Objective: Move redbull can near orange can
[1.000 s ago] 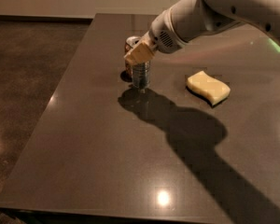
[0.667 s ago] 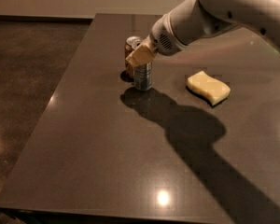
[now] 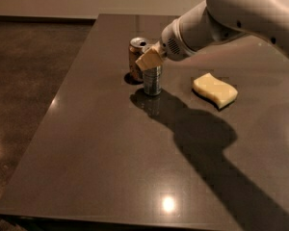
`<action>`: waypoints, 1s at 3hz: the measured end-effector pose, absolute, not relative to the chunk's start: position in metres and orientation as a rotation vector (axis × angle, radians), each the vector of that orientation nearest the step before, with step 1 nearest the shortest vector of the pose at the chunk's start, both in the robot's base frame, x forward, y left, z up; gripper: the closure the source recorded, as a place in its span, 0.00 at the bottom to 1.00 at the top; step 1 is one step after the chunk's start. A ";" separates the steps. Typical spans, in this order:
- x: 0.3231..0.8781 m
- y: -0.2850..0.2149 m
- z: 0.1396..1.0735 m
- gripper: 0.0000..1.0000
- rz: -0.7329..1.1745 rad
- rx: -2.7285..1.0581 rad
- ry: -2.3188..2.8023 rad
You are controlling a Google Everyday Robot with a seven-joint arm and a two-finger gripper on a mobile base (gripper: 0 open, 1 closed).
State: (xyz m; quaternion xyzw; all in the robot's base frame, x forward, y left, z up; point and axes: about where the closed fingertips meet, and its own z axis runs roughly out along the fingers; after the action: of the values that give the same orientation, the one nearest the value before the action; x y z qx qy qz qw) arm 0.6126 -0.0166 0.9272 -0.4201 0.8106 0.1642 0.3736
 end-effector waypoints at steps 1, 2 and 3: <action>0.614 -0.024 0.926 0.58 0.424 -1.031 2.081; 0.614 -0.027 0.925 0.36 0.430 -1.002 2.075; 0.614 -0.029 0.924 0.12 0.433 -0.990 2.058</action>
Offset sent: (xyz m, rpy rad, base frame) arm 0.0041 -0.0187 -0.0070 0.0648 -0.0122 -0.0772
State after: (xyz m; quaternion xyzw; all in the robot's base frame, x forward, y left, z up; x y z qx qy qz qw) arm 0.6145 -0.0286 0.9245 -0.3908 0.8126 0.1711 0.3971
